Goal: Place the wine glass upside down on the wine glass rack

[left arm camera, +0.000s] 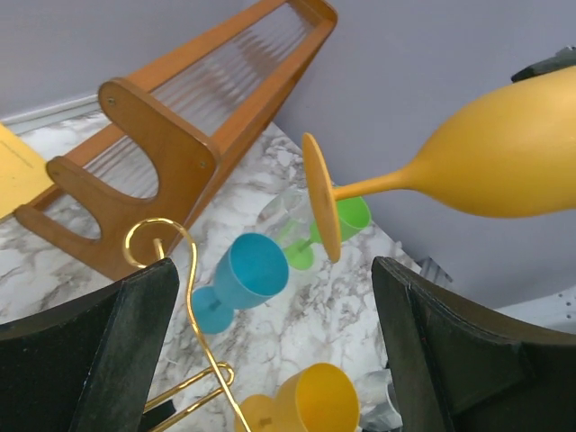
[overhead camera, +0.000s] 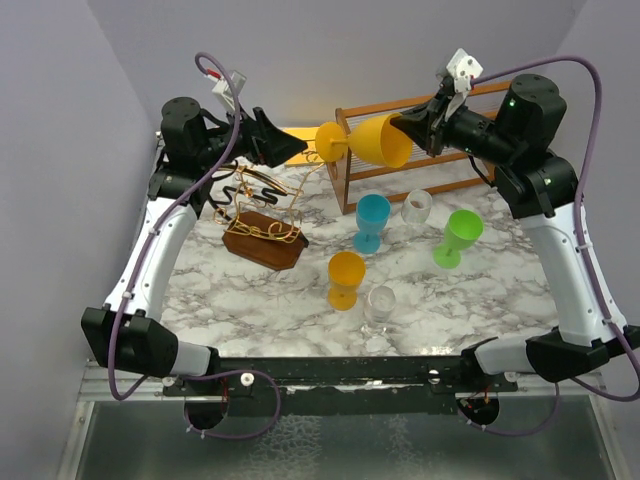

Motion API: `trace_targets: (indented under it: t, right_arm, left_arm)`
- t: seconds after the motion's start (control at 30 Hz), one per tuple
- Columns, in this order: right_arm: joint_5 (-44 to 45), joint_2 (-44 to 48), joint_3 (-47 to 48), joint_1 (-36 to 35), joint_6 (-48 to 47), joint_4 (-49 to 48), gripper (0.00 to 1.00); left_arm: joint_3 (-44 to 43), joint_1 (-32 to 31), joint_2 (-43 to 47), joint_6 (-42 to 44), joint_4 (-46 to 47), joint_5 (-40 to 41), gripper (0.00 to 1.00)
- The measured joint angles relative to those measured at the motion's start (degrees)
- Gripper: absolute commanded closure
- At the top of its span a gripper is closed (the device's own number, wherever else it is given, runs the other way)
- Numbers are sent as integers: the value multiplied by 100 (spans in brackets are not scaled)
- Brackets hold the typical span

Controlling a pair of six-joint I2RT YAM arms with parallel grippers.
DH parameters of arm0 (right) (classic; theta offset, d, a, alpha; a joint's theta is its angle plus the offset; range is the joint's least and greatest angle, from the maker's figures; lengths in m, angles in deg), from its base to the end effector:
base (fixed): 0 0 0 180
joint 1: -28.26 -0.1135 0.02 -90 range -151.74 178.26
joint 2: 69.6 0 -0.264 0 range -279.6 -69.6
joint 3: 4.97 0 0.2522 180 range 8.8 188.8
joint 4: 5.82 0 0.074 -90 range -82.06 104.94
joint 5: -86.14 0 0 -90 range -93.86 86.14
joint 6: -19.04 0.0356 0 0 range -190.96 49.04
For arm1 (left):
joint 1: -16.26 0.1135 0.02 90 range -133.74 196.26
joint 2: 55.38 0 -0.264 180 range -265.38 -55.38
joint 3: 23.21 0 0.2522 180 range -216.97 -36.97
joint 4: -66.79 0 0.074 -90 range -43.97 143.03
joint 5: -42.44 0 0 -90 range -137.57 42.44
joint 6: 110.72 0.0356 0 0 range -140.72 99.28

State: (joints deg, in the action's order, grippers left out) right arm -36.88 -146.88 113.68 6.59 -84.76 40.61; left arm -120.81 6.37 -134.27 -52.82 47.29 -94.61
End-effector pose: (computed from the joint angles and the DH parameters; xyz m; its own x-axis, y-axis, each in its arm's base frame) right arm 0.2294 0.1120 0.5285 0.1146 -0.1697 -0.9788 -0.8101 0.5543 -0.1909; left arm 0.2972 -0.0783 0.4521 -0.4568 -0.2879 -0.8417 0.7027 0.4634 -0.5399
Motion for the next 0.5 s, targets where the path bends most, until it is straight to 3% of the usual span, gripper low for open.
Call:
trace_targets:
  t: [0.23, 0.37, 0.5]
  right_arm:
    - [-98, -195, 83, 0, 422, -177, 99]
    - [-101, -223, 83, 0, 542, -212, 99]
    - [-120, -221, 83, 0, 605, -273, 99]
  left_arm:
    - [227, -269, -129, -378, 608, -354, 27]
    - [278, -400, -225, -417, 669, -407, 41]
    - [278, -452, -280, -361, 667, -404, 49]
